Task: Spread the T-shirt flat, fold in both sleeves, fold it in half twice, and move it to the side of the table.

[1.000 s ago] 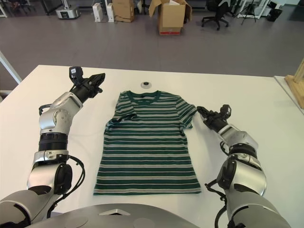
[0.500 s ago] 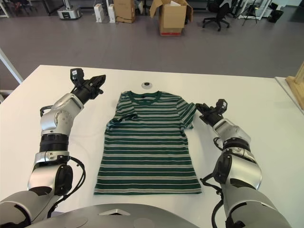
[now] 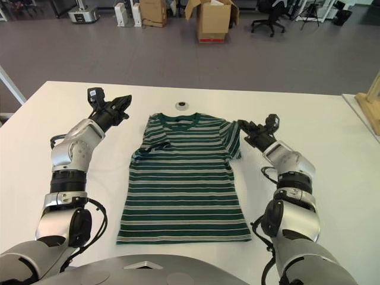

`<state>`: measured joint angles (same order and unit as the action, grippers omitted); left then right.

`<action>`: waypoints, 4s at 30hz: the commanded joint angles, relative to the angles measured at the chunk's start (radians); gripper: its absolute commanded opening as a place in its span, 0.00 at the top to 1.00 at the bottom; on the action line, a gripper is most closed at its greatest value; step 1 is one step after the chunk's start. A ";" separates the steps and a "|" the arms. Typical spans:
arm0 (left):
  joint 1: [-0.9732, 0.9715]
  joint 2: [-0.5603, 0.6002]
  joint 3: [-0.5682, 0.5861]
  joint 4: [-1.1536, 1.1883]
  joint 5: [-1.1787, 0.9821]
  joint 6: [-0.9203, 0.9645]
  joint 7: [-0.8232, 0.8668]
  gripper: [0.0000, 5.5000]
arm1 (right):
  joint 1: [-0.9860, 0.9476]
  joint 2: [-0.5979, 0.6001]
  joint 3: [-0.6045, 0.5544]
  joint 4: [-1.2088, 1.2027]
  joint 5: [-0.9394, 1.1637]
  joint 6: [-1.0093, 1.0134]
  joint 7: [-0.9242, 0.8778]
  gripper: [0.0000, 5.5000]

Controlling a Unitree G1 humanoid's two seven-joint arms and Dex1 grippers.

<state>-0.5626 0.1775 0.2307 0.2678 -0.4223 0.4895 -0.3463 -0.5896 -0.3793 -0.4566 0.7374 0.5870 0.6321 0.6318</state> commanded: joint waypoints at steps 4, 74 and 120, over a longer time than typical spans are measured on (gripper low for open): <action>0.026 -0.017 -0.014 -0.035 -0.005 0.012 0.009 0.75 | 0.022 0.169 0.079 -0.119 -0.017 0.033 -0.139 1.00; 0.466 0.641 -0.765 0.219 0.882 -1.844 -0.428 0.90 | 0.600 -0.580 0.837 -0.289 -1.187 -2.082 0.024 0.82; 0.519 0.682 -0.148 -0.173 -0.654 0.030 -0.848 1.00 | -0.188 -0.113 0.712 -0.125 -0.005 -0.307 0.412 1.00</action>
<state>-0.0640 0.8681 0.0333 0.0981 -1.0439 0.4654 -1.2084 -0.7077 -0.5397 0.2762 0.5521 0.6198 0.3473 1.0375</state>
